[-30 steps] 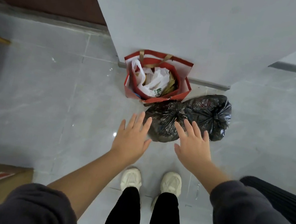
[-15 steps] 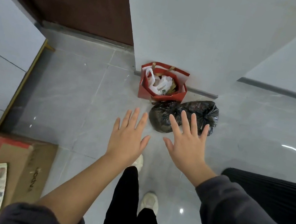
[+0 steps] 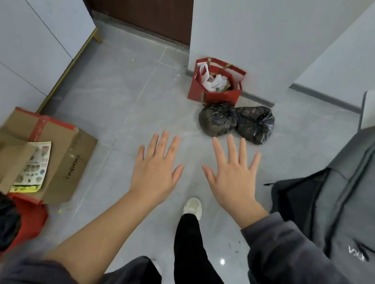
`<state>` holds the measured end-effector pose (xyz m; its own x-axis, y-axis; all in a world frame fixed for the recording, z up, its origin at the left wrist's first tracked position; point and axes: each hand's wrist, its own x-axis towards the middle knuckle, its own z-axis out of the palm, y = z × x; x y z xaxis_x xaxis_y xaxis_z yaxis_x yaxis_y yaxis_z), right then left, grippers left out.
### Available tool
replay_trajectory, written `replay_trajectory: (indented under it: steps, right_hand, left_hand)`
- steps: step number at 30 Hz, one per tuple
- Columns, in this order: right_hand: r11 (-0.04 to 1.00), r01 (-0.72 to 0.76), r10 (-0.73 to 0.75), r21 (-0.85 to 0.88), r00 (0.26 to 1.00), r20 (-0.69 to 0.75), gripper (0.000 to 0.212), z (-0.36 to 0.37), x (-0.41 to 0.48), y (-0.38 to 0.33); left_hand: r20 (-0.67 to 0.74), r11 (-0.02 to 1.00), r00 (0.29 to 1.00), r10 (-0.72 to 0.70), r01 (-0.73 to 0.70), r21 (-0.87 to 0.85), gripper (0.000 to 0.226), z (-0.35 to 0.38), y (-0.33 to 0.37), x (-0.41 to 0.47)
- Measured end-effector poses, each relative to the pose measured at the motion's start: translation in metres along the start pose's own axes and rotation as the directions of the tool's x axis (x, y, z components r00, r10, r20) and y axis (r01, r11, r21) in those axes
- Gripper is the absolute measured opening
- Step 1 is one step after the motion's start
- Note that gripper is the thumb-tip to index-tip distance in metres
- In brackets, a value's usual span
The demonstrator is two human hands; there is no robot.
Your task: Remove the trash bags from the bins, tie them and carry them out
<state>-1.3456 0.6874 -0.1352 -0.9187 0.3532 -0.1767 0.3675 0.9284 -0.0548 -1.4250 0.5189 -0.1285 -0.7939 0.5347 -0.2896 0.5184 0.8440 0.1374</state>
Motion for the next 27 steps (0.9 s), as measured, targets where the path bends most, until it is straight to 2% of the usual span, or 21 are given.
replay_trajectory:
  steps: [8, 14, 20, 27]
  right_hand:
    - [1.0, 0.002, -0.001, -0.028, 1.0, 0.013, 0.068, 0.024, -0.169, -0.044]
    - [0.995, 0.07, -0.065, -0.068, 0.996, 0.069, 0.067, 0.023, -0.263, -0.053]
    - [0.988, 0.129, -0.122, -0.081, 0.989, 0.084, 0.066, 0.036, -0.326, -0.019]
    - [0.964, 0.255, -0.248, -0.078, 0.964, 0.095, 0.066, 0.056, -0.397, 0.053]
  left_hand:
    - [0.015, 0.999, 1.0, -0.017, 0.016, 0.045, 0.068, 0.039, -0.023, -0.171]
    - [-0.001, 0.997, 0.999, -0.051, 0.051, 0.06, 0.07, 0.055, -0.008, -0.269]
    - [-0.063, 0.989, 0.987, -0.148, 0.148, -0.004, 0.069, 0.086, 0.035, -0.333]
    - [-0.07, 0.963, 0.96, -0.27, 0.267, -0.038, 0.069, 0.138, 0.134, -0.402]
